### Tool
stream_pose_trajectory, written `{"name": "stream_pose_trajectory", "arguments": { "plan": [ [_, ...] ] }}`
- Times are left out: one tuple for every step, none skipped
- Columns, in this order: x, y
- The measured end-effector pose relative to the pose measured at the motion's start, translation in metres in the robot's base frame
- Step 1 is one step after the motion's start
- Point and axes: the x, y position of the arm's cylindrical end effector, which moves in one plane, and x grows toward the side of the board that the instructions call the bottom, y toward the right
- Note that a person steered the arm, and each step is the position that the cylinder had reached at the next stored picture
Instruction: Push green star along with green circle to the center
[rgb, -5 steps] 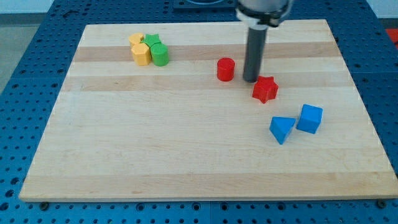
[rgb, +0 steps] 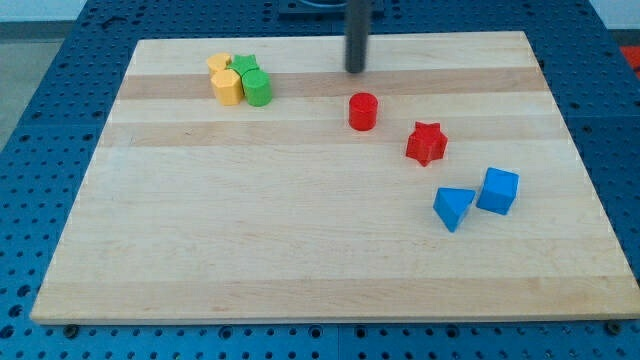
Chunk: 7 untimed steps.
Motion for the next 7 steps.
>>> {"name": "stream_pose_trajectory", "arguments": {
  "plan": [
    [-0.022,-0.069],
    [-0.042,-0.122],
    [-0.035,-0.15],
    [-0.013,-0.148],
    [-0.004,-0.137],
    [-0.002,-0.132],
    [-0.009,-0.139]
  ]
}}
